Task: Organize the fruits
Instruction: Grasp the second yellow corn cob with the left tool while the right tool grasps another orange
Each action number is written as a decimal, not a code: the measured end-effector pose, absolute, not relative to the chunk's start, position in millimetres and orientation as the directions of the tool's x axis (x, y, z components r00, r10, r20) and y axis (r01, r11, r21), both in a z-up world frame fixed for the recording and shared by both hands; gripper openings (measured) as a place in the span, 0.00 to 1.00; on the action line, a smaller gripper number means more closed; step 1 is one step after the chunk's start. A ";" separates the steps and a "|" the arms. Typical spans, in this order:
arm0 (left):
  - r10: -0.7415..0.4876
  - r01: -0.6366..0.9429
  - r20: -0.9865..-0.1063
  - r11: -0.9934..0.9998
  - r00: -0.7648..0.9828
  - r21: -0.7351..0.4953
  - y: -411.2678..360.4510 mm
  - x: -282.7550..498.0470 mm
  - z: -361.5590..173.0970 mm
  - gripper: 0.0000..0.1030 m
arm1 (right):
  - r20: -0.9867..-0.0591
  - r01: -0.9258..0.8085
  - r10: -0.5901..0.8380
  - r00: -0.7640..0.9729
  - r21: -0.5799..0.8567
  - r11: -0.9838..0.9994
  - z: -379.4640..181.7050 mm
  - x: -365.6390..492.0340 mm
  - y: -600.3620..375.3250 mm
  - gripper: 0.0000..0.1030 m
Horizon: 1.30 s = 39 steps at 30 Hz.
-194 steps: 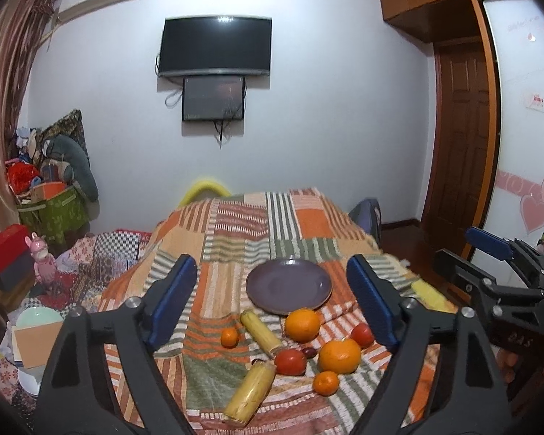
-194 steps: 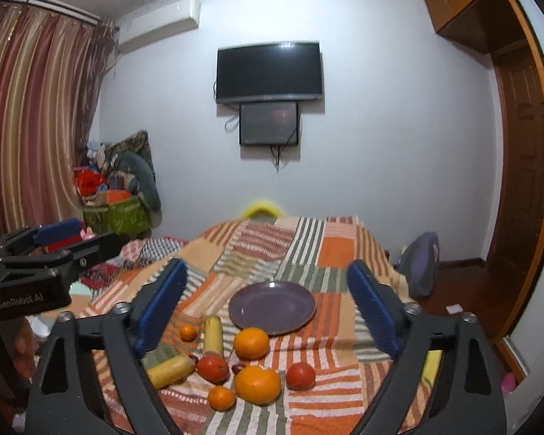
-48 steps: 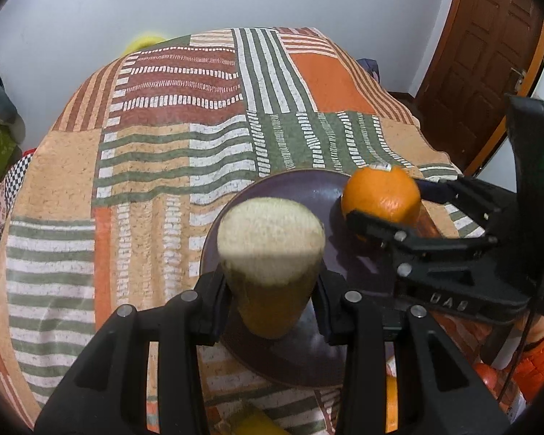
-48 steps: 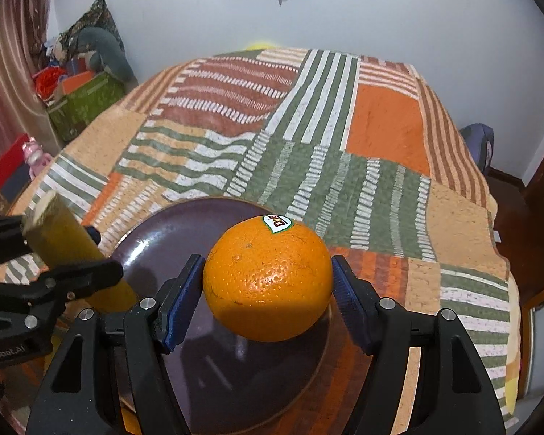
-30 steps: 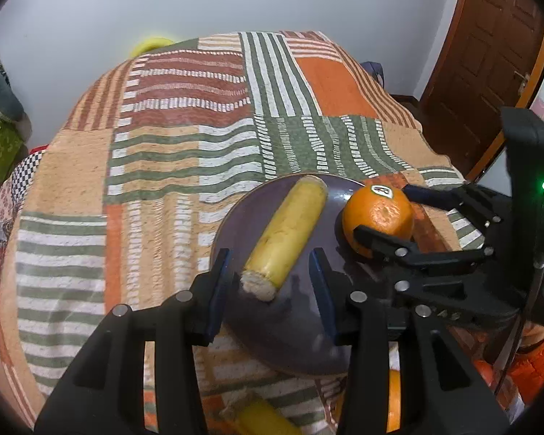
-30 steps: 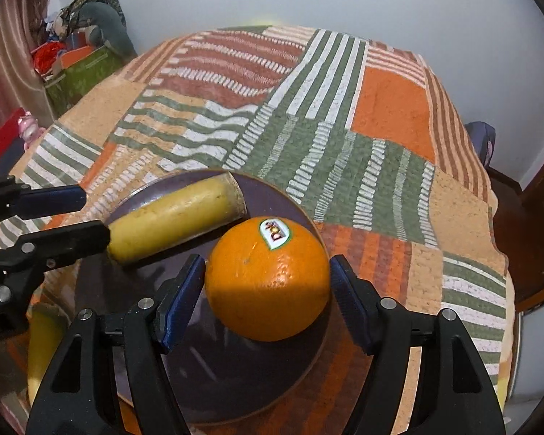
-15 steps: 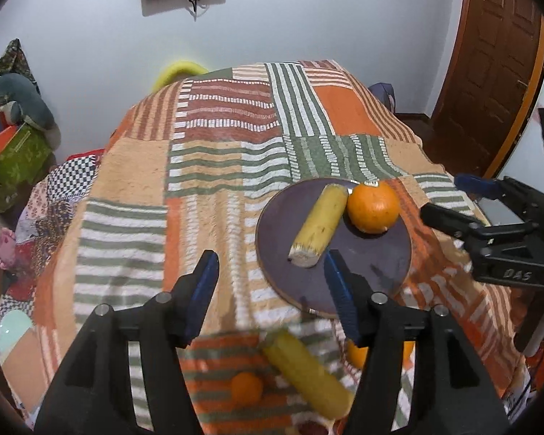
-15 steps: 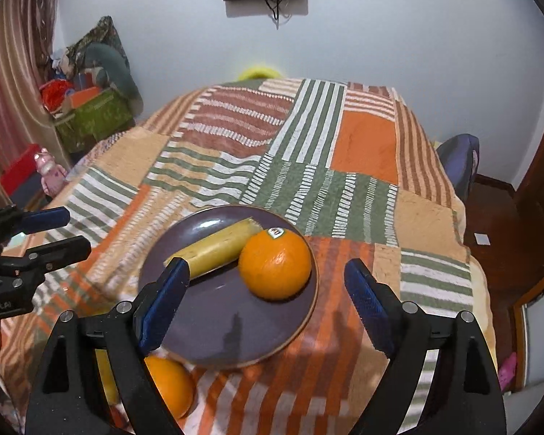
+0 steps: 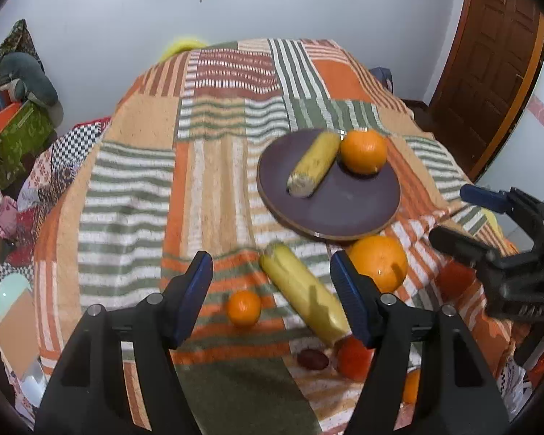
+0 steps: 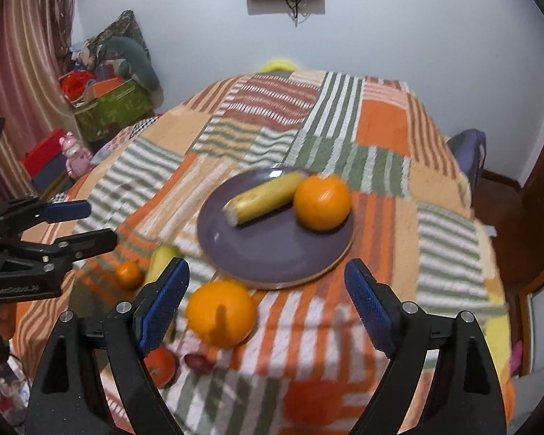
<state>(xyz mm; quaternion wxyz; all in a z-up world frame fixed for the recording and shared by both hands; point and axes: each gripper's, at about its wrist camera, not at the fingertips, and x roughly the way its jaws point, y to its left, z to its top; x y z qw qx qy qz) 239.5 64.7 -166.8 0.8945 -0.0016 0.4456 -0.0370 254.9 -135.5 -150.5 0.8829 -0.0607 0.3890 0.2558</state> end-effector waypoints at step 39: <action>-0.128 0.064 -0.866 0.992 0.484 -0.110 35.4 258.9 -234.3 0.46 | -0.750 -0.483 0.441 0.492 0.186 0.856 -188.3 255.0 -153.9 0.57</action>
